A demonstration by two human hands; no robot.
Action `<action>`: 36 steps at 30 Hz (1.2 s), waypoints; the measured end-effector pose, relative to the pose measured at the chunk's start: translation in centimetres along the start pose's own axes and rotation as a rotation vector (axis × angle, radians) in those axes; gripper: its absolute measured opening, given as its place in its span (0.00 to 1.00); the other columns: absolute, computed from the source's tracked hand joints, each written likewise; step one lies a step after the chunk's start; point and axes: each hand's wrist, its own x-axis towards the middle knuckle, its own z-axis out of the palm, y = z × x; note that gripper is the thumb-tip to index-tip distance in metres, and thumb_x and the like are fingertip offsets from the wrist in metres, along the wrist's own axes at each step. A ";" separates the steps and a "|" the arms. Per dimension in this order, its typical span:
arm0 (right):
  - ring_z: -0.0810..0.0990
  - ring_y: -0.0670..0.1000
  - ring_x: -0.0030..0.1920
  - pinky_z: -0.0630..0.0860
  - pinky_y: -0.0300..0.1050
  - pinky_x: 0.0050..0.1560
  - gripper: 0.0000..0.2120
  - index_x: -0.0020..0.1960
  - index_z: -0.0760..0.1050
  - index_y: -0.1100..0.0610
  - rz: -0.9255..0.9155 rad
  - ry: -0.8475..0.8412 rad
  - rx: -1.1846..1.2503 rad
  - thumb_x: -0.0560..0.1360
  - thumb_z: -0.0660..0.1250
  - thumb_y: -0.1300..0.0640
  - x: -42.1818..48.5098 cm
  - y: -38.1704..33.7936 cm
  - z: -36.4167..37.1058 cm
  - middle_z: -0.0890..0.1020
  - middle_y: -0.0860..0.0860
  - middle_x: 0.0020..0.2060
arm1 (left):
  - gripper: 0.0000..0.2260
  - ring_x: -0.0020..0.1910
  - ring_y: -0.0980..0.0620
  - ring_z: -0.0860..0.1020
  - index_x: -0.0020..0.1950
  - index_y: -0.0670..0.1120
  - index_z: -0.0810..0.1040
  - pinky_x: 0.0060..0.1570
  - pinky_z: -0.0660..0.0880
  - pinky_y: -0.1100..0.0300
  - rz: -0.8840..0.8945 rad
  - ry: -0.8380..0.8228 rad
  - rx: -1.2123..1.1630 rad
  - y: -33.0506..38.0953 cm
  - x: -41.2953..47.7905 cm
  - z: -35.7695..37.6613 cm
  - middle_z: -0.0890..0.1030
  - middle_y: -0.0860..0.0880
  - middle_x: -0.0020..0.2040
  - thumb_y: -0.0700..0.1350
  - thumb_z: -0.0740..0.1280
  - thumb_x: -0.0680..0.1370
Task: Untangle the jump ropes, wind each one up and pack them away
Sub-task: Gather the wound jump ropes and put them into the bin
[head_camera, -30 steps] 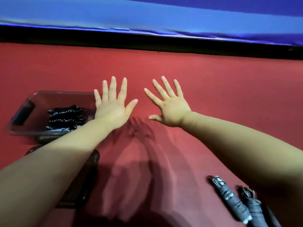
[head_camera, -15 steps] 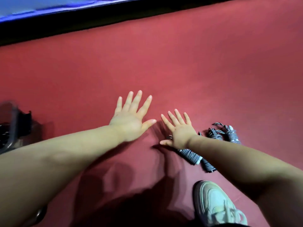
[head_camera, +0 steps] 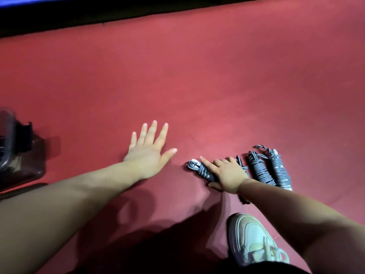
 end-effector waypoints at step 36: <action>0.65 0.57 0.64 0.63 0.48 0.62 0.30 0.77 0.50 0.48 -0.748 0.050 -0.301 0.79 0.59 0.46 35.2 -51.9 -16.4 0.67 0.56 0.65 | 0.26 0.77 0.44 0.44 0.78 0.50 0.44 0.75 0.41 0.46 -0.975 0.613 -0.210 -47.3 -15.5 -0.2 0.49 0.48 0.79 0.56 0.45 0.82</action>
